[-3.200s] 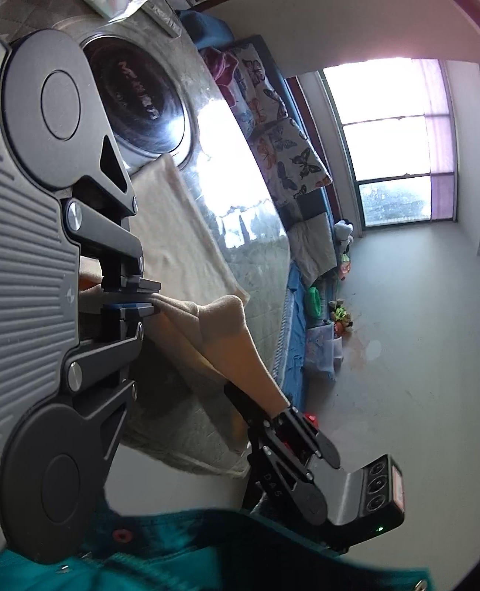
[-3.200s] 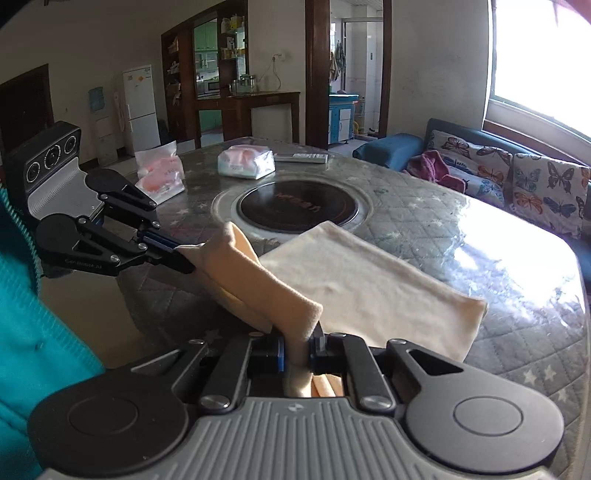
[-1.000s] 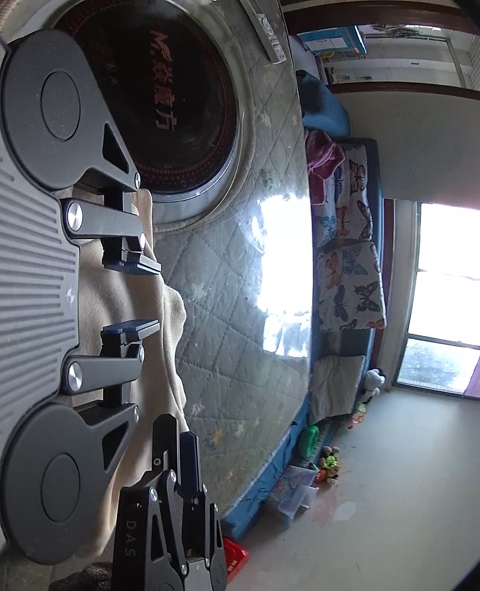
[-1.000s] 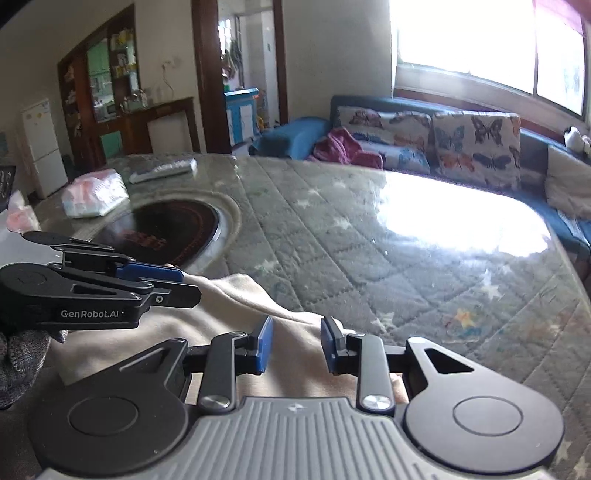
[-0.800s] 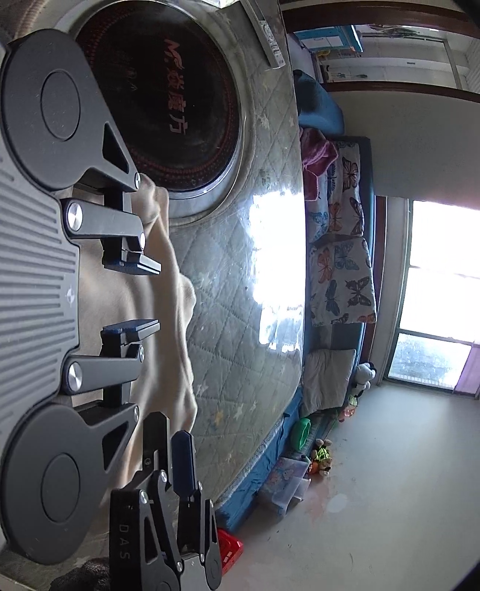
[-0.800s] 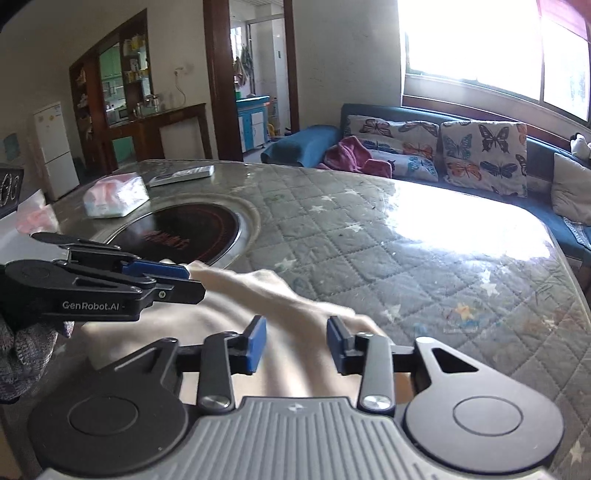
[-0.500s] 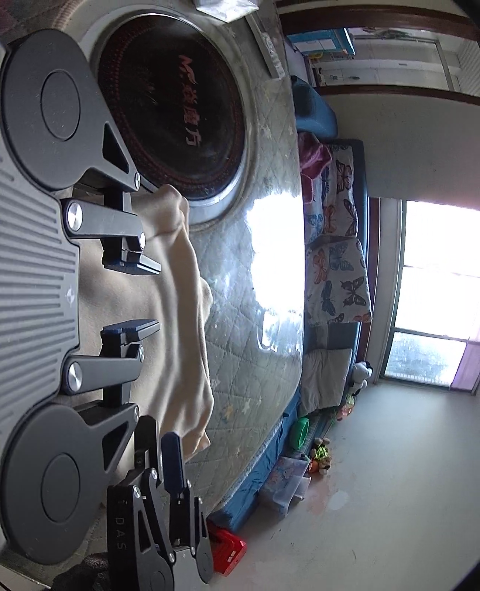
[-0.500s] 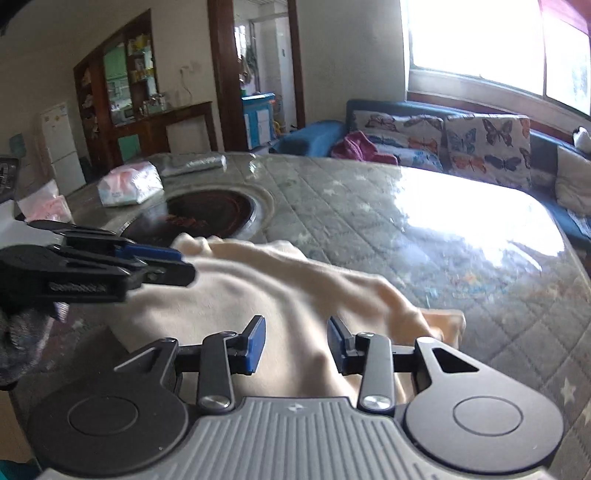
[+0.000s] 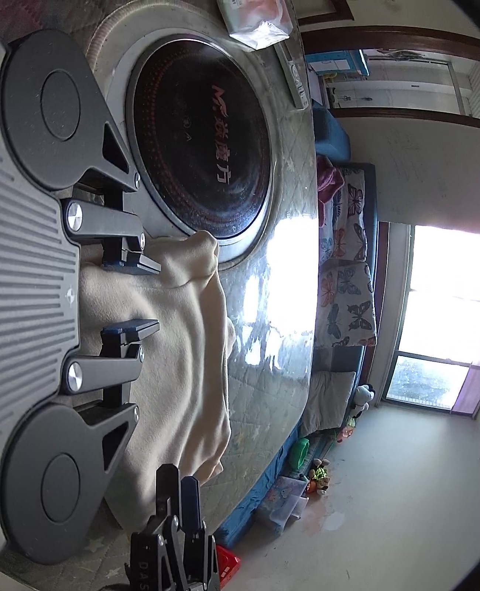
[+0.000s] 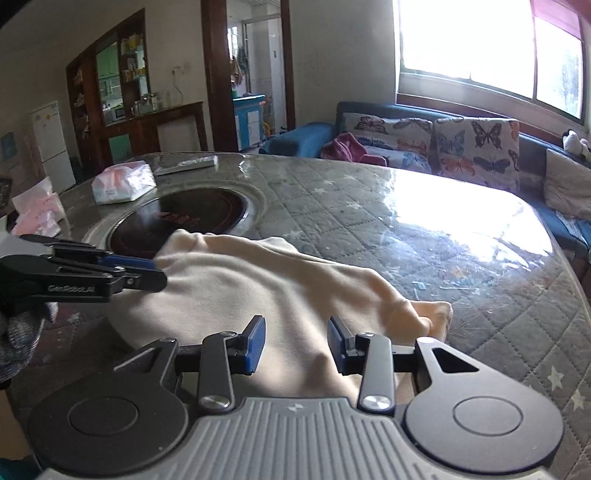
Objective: Fold clothes
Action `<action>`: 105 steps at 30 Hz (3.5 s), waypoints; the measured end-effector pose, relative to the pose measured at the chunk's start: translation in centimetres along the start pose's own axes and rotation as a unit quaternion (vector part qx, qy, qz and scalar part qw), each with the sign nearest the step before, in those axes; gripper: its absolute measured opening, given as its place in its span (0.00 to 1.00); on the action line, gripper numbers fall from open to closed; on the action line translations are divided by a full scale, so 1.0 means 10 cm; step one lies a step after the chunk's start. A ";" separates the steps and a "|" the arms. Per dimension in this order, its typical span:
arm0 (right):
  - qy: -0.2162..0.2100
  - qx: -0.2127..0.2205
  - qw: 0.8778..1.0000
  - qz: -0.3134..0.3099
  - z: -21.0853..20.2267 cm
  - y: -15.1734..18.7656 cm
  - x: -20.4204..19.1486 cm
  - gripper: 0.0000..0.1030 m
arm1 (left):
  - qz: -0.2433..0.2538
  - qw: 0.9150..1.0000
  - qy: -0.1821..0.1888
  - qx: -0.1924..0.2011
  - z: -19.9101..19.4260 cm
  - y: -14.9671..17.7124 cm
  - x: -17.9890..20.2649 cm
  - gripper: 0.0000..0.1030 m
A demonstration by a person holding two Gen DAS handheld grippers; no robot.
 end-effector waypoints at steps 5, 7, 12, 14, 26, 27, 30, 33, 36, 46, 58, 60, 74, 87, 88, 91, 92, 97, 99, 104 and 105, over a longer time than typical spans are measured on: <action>0.010 -0.010 1.000 -0.010 -0.03 0.08 -0.02 0.36 | -0.001 1.000 -0.002 -0.005 -0.02 0.04 -0.07 0.28; 0.016 -0.011 1.000 -0.009 -0.07 0.11 0.01 0.36 | -0.001 1.000 -0.006 -0.008 -0.03 0.07 -0.10 0.28; 0.025 0.003 1.000 -0.003 -0.19 0.11 0.04 0.36 | -0.002 1.000 -0.013 -0.003 -0.11 0.03 -0.11 0.28; 0.021 0.004 1.000 -0.002 -0.21 0.13 0.02 0.36 | 0.006 1.000 -0.012 0.006 -0.15 -0.02 -0.07 0.28; 0.025 0.012 1.000 0.004 -0.37 0.16 0.09 0.36 | 0.039 0.999 0.002 -0.001 -0.14 -0.05 0.02 0.28; 0.022 0.010 1.000 0.006 -0.37 0.16 0.08 0.36 | 0.038 0.999 0.010 0.000 -0.14 -0.07 0.06 0.28; 0.019 -0.014 1.000 0.004 -0.31 0.27 0.09 0.34 | 0.041 0.998 0.043 0.000 -0.09 -0.11 0.26 0.28; 0.012 -0.012 1.000 0.018 -0.34 0.22 0.14 0.33 | 0.054 0.996 0.073 -0.005 -0.01 -0.11 0.49 0.28; 0.022 -0.002 0.999 0.027 -0.33 0.10 0.27 0.34 | 0.066 0.993 0.098 -0.011 0.09 -0.07 0.68 0.28; 0.062 -0.029 0.995 0.072 0.20 0.08 0.81 0.31 | 0.078 0.985 0.148 -0.028 0.25 0.03 1.05 0.28; 0.101 -0.019 0.994 0.028 0.27 0.10 0.81 0.05 | 0.090 0.982 0.160 -0.040 0.29 0.13 1.10 0.28; 0.101 -0.018 0.994 0.026 0.27 0.10 0.80 0.05 | 0.083 0.983 0.160 -0.039 0.28 0.11 1.07 0.28; 0.037 -0.001 0.999 0.030 0.44 -0.15 0.53 0.11 | 0.024 0.999 0.036 -0.019 0.47 -0.23 0.05 0.26; 0.029 -0.002 0.999 0.029 0.62 -0.27 0.48 0.18 | 0.041 0.998 0.054 -0.019 0.80 -0.36 0.20 0.26; 0.028 -0.003 0.999 0.028 0.66 -0.28 0.47 0.18 | 0.045 0.997 0.054 -0.022 0.84 -0.36 0.22 0.26; 0.032 -0.013 0.999 0.023 0.78 -0.23 0.47 0.20 | 0.049 0.997 0.051 -0.029 0.93 -0.35 0.23 0.26; 0.036 -0.016 0.999 0.021 0.81 -0.21 0.48 0.20 | 0.048 0.997 0.050 -0.030 0.94 -0.35 0.23 0.28; 0.038 -0.009 0.999 0.025 0.79 -0.25 0.48 0.22 | 0.048 0.997 0.048 -0.029 0.94 -0.37 0.24 0.27; 0.033 -0.004 0.999 0.022 0.77 -0.29 0.44 0.24 | 0.049 0.997 0.054 -0.025 0.92 -0.40 0.30 0.27; 0.034 -0.020 0.999 0.009 0.91 -0.27 0.38 0.27 | 0.060 0.995 0.068 -0.030 1.02 -0.39 0.47 0.27; 0.036 -0.021 0.999 0.006 0.93 -0.27 0.38 0.27 | 0.064 0.995 0.068 -0.034 1.05 -0.36 0.48 0.28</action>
Point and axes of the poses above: each gripper's, at about its wrist camera, not at the fingertips, and z roughly the way its jaws point, x to its right, y to its underside, the point moved 7 cm from there along z, roughly the way its jaws point, and after that the axes turned 10 degrees about x, right-handed, at the moved point
